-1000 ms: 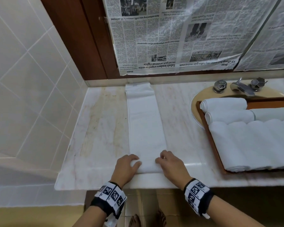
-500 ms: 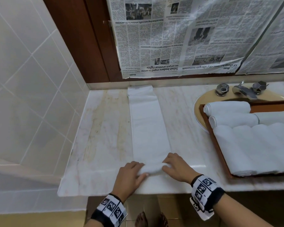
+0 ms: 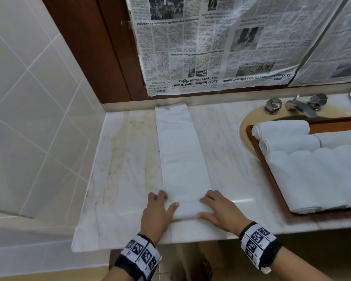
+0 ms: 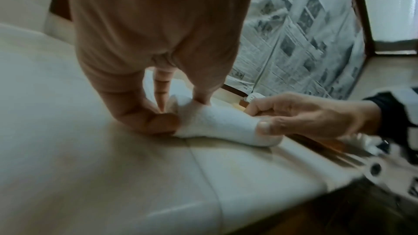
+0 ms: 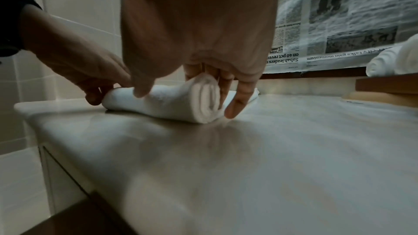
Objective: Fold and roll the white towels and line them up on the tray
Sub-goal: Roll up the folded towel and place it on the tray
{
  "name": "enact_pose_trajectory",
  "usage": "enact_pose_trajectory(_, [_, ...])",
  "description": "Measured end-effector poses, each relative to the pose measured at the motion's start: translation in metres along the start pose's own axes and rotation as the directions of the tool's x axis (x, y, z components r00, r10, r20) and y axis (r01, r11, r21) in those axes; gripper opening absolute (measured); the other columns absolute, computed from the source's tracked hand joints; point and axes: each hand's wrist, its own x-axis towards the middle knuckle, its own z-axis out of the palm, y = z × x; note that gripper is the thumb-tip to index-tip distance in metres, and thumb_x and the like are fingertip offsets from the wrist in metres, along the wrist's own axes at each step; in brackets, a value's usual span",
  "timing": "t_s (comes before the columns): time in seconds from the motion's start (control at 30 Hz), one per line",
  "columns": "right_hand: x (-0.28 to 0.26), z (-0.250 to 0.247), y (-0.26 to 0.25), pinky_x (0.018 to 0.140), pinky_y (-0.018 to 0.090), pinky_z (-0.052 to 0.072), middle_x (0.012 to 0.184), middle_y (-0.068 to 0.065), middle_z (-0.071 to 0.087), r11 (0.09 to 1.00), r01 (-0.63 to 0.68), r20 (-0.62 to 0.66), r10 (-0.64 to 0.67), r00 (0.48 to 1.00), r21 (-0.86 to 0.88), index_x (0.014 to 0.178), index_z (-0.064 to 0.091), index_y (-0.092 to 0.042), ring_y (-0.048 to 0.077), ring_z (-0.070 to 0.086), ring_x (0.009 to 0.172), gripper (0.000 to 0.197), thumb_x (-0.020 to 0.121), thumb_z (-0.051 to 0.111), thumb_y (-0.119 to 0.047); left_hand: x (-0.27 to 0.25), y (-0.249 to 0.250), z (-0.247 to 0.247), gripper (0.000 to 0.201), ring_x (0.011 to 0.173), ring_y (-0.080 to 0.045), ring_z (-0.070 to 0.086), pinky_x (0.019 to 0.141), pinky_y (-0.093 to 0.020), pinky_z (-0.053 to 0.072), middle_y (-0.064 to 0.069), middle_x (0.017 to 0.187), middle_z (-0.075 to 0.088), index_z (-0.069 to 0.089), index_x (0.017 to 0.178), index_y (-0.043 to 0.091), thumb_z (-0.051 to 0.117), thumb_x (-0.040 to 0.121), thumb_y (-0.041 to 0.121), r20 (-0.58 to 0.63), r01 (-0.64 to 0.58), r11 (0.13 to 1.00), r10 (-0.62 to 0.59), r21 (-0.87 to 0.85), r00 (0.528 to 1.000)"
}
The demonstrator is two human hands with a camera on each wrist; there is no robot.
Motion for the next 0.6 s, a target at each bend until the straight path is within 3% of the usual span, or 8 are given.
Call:
enact_pose_trajectory(0.07, [0.008,-0.008,-0.001,0.093,0.023,0.041,0.121,-0.003,0.053,0.994,-0.040,0.082,0.032,0.996,0.098,0.127,0.061,-0.019,0.014,0.048,0.113,0.052,0.094,0.053,-0.057,-0.007,0.004,0.005,0.021,0.095,-0.018,0.055,0.072,-0.031,0.048,0.006,0.117,0.047,0.058,0.112,0.030,0.057,0.096,0.043,-0.088,-0.239,0.965,0.248,0.104,0.965])
enact_pose_trajectory(0.13, [0.019,-0.017,0.001,0.088,0.024,0.041,0.112,-0.002,0.058,0.978,-0.093,0.122,0.072,0.990,0.185,0.116,0.069,-0.017,0.016,0.054,0.106,0.041,0.096,0.056,-0.050,-0.013,0.002,0.014,0.026,0.101,-0.015,0.054,0.075,-0.031,0.048,0.013,0.120,0.053,0.059,0.114,0.036,0.055,0.093,0.051,-0.017,-0.397,0.904,0.404,0.159,0.914])
enact_pose_trajectory(0.2, [0.026,-0.023,0.005,0.080,0.020,0.040,0.101,-0.005,0.061,0.937,-0.189,0.190,0.137,0.972,0.292,0.106,0.071,-0.017,0.013,0.057,0.097,0.032,0.095,0.061,-0.045,-0.017,0.000,0.019,0.041,0.105,-0.011,0.054,0.077,-0.030,0.047,0.017,0.119,0.056,0.056,0.120,0.039,0.056,0.086,0.061,0.057,-0.419,0.891,0.415,0.176,0.908])
enact_pose_trajectory(0.27, [0.030,-0.021,0.004,0.077,0.021,0.041,0.100,-0.005,0.062,0.934,-0.228,0.172,0.186,0.967,0.276,0.103,0.069,-0.018,0.015,0.058,0.095,0.023,0.094,0.062,-0.038,-0.015,-0.004,0.022,0.045,0.102,-0.014,0.059,0.075,-0.029,0.045,0.015,0.115,0.060,0.058,0.121,0.038,0.055,0.081,0.058,0.062,-0.421,0.885,0.418,0.198,0.906])
enact_pose_trajectory(0.33, [0.027,-0.016,-0.002,0.074,0.031,0.044,0.101,-0.002,0.059,0.995,-0.100,-0.059,0.100,0.993,0.007,0.102,0.065,-0.020,0.021,0.058,0.092,0.019,0.095,0.054,-0.033,-0.006,0.001,0.017,0.048,0.103,-0.014,0.057,0.080,-0.031,0.044,0.013,0.114,0.062,0.062,0.122,0.037,0.050,0.081,0.060,0.091,-0.340,0.932,0.330,0.129,0.940])
enact_pose_trajectory(0.4, [0.017,-0.007,-0.006,0.066,0.033,0.046,0.097,-0.004,0.058,0.979,0.097,-0.111,-0.118,0.987,-0.178,0.099,0.064,-0.024,0.018,0.057,0.085,0.025,0.089,0.050,-0.042,0.004,0.005,0.011,0.057,0.103,-0.014,0.055,0.087,-0.031,0.042,0.011,0.112,0.062,0.064,0.119,0.034,0.046,0.076,0.067,0.160,-0.208,0.978,0.207,-0.011,0.965])
enact_pose_trajectory(0.5, [0.015,-0.005,-0.002,0.074,0.034,0.047,0.104,-0.005,0.060,0.961,0.174,0.013,-0.175,0.984,-0.214,0.109,0.063,-0.025,0.017,0.057,0.092,0.040,0.084,0.046,-0.052,0.010,0.012,0.003,0.063,0.109,-0.015,0.056,0.091,-0.026,0.041,0.007,0.117,0.058,0.064,0.119,0.029,0.050,0.073,0.069,0.196,-0.126,0.986,0.145,-0.108,0.970])
enact_pose_trajectory(0.6, [0.033,-0.025,0.002,0.090,0.037,0.043,0.117,-0.001,0.063,0.997,0.039,0.152,-0.048,0.987,0.059,0.120,0.066,-0.021,0.021,0.055,0.108,0.039,0.095,0.049,-0.046,0.002,0.015,0.008,0.063,0.126,-0.015,0.044,0.100,-0.033,0.042,0.008,0.141,0.039,0.042,0.146,0.033,0.056,0.089,0.057,0.155,-0.166,0.984,0.154,0.066,0.976])
